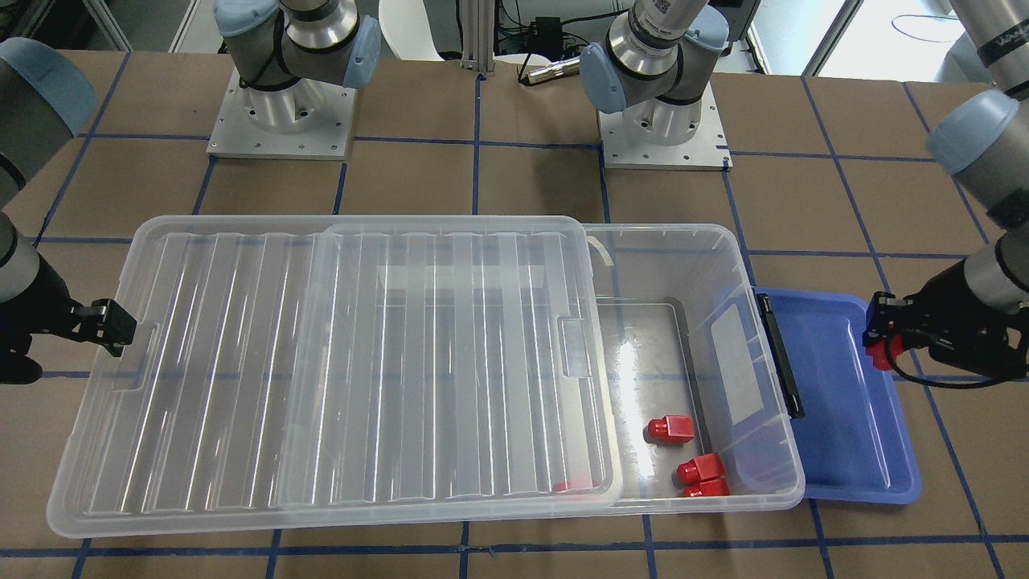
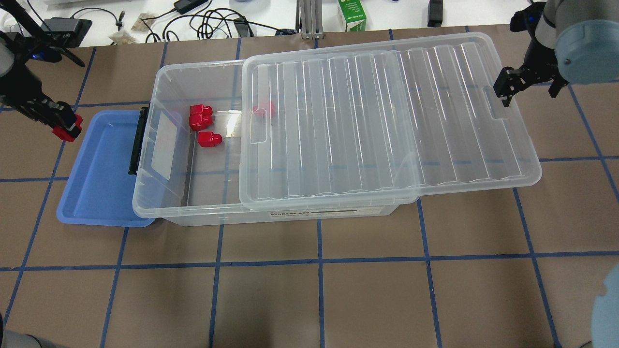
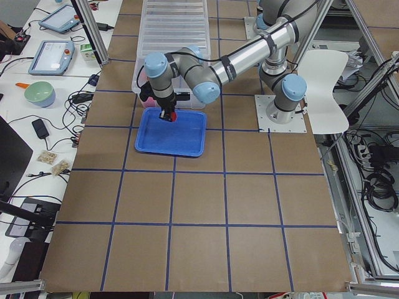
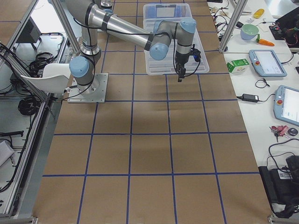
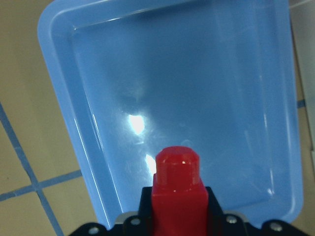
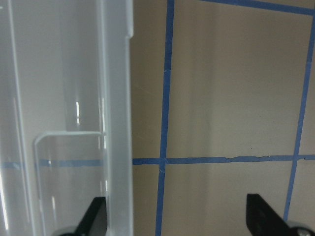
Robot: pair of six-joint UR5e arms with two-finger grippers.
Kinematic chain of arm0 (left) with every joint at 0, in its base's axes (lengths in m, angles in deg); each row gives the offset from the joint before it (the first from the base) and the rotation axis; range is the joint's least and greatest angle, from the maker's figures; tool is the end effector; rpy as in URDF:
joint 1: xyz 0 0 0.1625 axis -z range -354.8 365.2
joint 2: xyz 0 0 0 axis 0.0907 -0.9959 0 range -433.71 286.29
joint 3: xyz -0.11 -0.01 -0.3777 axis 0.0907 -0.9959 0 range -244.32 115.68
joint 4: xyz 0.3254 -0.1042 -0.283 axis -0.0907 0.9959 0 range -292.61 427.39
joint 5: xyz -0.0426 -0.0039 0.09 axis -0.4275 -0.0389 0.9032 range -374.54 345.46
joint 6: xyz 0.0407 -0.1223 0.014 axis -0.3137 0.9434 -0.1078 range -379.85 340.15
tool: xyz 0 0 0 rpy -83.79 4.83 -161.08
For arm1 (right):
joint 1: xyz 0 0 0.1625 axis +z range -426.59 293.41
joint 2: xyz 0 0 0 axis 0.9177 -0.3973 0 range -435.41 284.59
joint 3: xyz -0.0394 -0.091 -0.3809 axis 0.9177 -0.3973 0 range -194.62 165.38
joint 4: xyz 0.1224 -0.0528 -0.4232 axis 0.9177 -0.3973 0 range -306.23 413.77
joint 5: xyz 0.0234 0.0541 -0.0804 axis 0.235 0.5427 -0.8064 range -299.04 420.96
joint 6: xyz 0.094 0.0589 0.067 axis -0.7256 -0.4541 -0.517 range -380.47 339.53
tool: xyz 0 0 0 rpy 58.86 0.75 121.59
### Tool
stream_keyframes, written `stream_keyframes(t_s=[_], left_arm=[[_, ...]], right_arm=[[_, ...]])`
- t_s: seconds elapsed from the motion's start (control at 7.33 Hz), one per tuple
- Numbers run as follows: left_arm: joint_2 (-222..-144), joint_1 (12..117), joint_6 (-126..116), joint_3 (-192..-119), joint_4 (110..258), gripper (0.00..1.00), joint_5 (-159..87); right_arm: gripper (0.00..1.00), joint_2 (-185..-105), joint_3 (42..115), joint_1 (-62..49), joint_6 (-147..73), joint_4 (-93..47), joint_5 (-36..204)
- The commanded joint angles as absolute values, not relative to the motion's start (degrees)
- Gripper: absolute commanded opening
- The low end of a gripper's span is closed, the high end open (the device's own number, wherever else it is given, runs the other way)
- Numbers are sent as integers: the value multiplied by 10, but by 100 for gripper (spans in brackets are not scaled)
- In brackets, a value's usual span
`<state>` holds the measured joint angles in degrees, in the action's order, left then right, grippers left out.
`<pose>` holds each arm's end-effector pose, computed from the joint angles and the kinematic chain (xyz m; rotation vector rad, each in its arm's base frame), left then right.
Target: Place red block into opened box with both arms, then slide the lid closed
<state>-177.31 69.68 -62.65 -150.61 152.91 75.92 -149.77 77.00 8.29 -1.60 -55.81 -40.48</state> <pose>0.1377 -0.5952 0.3338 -0.4652 -3.0575 -0.1280 -0.0566 -0.6218 0.2932 0.0902 -2.9373 -0.0291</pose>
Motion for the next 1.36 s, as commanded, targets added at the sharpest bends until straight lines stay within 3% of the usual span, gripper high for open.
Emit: stream_keyframes(t_s=[0.0,0.41,0.95,1.23], left_arm=[[-1733,778,-516,-1496,1562,16,759],[-1738,880,-361,-1511,1556,16,757],[-1727,894,-336,-1679,1355,15,752],[-1737,915,-293,-1717,1315,15,751]], right_arm=[[100,-1498,770,72,-5,-557,-405],[100,-1508,771,76,-11,-549,-395],[100,-1529,730,81,-13,-546,-356],[100,-1543,730,81,-17,-514,-343]])
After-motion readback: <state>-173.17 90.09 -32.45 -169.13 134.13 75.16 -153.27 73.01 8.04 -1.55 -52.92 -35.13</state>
